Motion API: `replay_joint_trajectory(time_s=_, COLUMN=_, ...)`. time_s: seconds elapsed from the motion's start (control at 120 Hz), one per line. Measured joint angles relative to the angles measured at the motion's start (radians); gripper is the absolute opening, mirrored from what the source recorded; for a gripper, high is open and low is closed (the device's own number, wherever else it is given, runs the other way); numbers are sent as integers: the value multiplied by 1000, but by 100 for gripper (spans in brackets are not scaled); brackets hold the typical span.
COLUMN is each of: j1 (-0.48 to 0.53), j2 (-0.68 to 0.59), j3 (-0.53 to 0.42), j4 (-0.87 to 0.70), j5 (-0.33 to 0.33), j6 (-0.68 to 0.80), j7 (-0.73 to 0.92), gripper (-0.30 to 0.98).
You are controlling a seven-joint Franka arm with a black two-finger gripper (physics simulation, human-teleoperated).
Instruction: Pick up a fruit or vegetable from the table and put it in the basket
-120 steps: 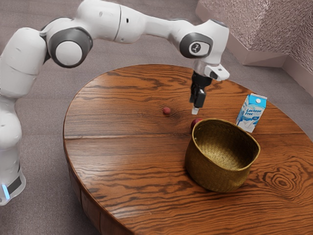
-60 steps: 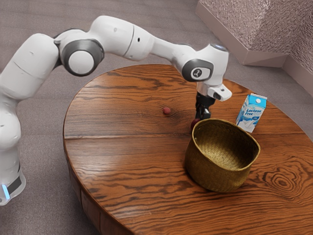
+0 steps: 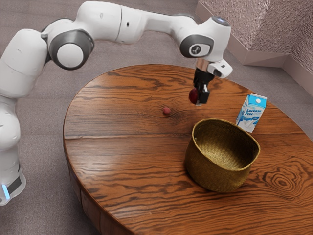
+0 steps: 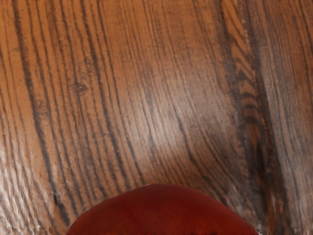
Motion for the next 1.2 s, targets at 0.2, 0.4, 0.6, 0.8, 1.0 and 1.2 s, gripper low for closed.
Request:
replay_joint_trajectory(time_s=0.2, j1=-197, j2=-108, j3=114, j4=21, j5=5, j6=-77, j7=-20, gripper=35)
replay_joint_trajectory(time_s=0.4, j1=-345, j2=-102, j3=161, j4=20, j5=0, j6=-84, j7=-49, gripper=20)
replay_joint_trajectory(time_s=0.6, j1=-420, j2=-79, j3=162, j4=13, j5=5, j6=-70, j7=-82, gripper=17)
replay_joint_trajectory(time_s=0.8, j1=-441, j2=-30, j3=203, j4=12, j5=26, j6=75, j7=-115, gripper=17)
replay_joint_trajectory(time_s=1.0, j1=-487, j2=-38, j3=204, j4=-1, j5=42, j6=109, j7=-168, gripper=14)
replay_joint_trajectory(time_s=1.2, j1=-509, j2=-41, j3=200, j4=-1, j5=31, j6=20, j7=-199, gripper=19)
